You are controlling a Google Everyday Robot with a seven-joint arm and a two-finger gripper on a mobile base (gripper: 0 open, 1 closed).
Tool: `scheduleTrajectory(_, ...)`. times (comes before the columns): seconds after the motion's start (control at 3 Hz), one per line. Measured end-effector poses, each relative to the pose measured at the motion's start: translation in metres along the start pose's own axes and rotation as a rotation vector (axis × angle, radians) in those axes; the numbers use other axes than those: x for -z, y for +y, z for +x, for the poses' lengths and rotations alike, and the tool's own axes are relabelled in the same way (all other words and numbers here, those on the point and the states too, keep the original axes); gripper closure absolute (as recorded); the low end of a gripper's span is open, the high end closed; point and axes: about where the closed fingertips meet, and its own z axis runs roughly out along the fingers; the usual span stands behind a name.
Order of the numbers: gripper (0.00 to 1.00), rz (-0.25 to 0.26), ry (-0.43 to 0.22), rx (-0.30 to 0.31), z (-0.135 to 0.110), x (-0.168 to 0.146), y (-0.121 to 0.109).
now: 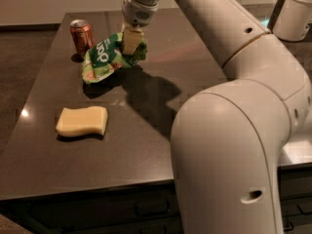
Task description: Move green rice chip bag near coke can
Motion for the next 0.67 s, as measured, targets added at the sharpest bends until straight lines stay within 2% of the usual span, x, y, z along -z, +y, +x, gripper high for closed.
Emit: scheduleTrajectory(0.67,0.12,-0.007,0.003,-0.002,-0.0046,-0.0145,-0.0051)
